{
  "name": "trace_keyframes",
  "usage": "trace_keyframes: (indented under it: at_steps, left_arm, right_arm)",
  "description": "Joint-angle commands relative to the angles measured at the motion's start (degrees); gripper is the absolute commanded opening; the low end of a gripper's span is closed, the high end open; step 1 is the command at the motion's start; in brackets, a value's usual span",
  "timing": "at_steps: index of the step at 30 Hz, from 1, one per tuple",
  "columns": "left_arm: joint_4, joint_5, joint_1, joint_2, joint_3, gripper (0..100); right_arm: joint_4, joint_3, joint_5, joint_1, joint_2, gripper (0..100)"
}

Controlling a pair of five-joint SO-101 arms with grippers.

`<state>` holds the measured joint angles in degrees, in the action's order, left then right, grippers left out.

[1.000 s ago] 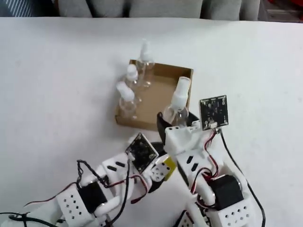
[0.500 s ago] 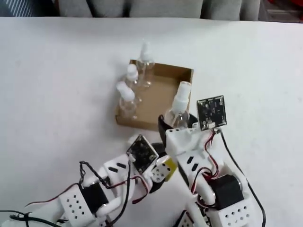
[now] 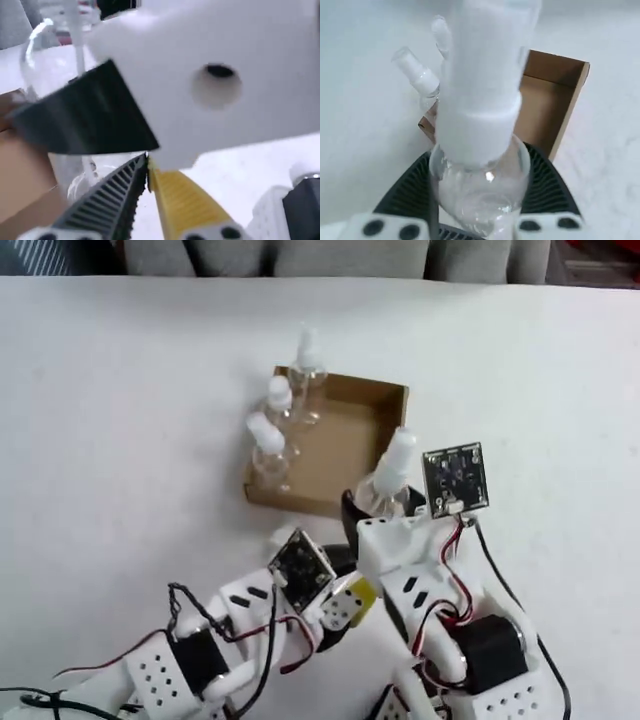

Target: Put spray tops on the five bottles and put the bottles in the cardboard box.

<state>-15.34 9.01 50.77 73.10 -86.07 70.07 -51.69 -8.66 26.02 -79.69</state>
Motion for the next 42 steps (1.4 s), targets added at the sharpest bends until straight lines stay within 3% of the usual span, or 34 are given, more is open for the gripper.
trace_keyframes:
  at_steps: [1,11,17,21,29,39,42]
  left_arm:
    - [2.2,-0.6,-5.9,-0.7,0.4,2]
    - [1.7,-0.6,-5.8,-0.5,0.4,2]
    - [-5.5,-0.7,-6.1,-0.4,0.4,2]
    - [-9.6,-4.7,-10.9,-0.4,0.6,2]
    - [-16.0,-8.9,-24.1,-0.4,0.7,2]
    - [-27.3,-16.3,-24.8,-0.4,0.5,2]
    - [-27.8,-17.7,-27.7,-0.4,0.4,2]
  right_arm:
    - [5.4,4.7,0.9,0.8,-1.5,1.5]
    - [1.3,4.0,3.7,0.3,-0.9,1.5]
    - [-12.9,-4.7,7.1,-0.4,-0.8,1.5]
    - [-22.8,-9.1,7.5,-4.4,0.6,1.5]
    - [-39.8,-9.1,7.4,-8.5,17.0,1.5]
    - [-56.5,-0.5,6.9,-12.3,43.9,1.5]
    - [-58.9,3.2,6.9,-12.7,50.9,1.5]
